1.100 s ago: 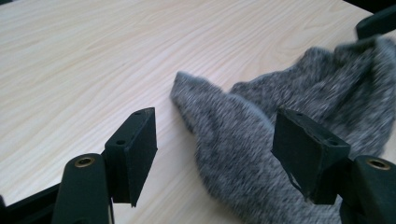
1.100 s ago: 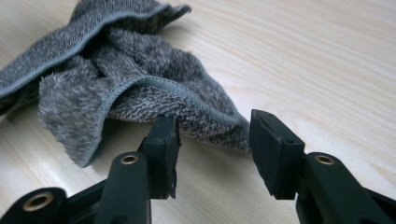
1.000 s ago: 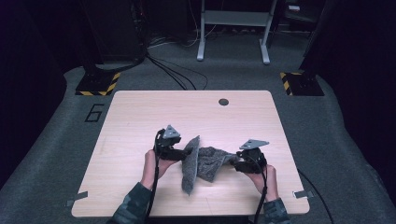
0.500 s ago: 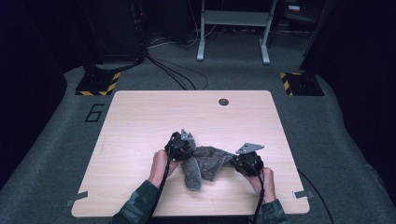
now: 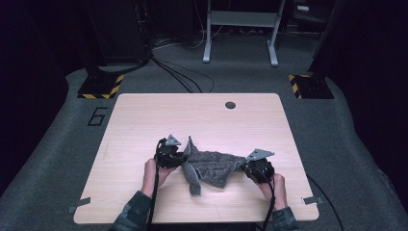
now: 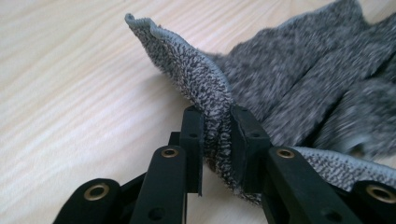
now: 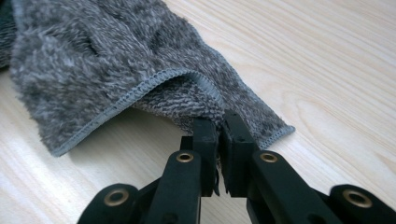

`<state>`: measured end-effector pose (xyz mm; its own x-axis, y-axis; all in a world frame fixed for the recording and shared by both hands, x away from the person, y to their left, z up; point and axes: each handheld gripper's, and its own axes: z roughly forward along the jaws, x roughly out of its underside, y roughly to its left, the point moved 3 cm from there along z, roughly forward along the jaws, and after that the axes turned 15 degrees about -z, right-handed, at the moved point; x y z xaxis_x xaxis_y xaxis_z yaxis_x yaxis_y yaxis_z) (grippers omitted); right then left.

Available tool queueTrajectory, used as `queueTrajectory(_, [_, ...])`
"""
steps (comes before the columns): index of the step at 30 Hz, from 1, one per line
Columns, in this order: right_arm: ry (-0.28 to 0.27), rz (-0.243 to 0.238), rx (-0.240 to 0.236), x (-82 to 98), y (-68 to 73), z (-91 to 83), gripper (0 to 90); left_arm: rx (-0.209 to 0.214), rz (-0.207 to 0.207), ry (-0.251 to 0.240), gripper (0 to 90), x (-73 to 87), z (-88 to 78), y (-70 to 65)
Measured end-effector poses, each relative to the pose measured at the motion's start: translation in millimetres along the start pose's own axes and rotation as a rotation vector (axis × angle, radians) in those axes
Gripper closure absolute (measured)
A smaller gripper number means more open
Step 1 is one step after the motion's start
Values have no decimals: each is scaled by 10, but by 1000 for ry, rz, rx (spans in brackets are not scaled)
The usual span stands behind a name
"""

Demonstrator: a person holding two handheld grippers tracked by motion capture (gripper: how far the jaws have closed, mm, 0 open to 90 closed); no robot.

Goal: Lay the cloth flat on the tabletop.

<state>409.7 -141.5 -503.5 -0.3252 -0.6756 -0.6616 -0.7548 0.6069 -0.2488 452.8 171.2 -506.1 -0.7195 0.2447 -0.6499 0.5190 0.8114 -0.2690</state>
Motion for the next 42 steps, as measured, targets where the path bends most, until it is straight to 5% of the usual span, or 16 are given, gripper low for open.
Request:
queueTrajectory(15, [52, -4, -10, 129, -39, 51, 833, 9, -97, 26, 804, 352, -89, 257])
queueTrajectory(24, [47, 45, -39, 178, -109, -53, 569, -2, -110, -8, 660, 363, -231, 308])
queueTrajectory(27, [29, 74, -40, 198, -161, -148, 465, -17, -100, -19, 484, 261, -270, 302])
queueTrajectory(33, [-18, 106, -38, 243, -266, -262, 378, -25, -71, -42, 326, 40, -216, 223])
queueTrajectory(39, [-51, 154, -7, 182, -334, -229, 432, -14, 9, -23, 241, -148, 34, 54])
queueTrajectory(42, [-39, 135, -41, 110, -318, -116, 527, 20, 71, -2, 263, -184, 152, -49])
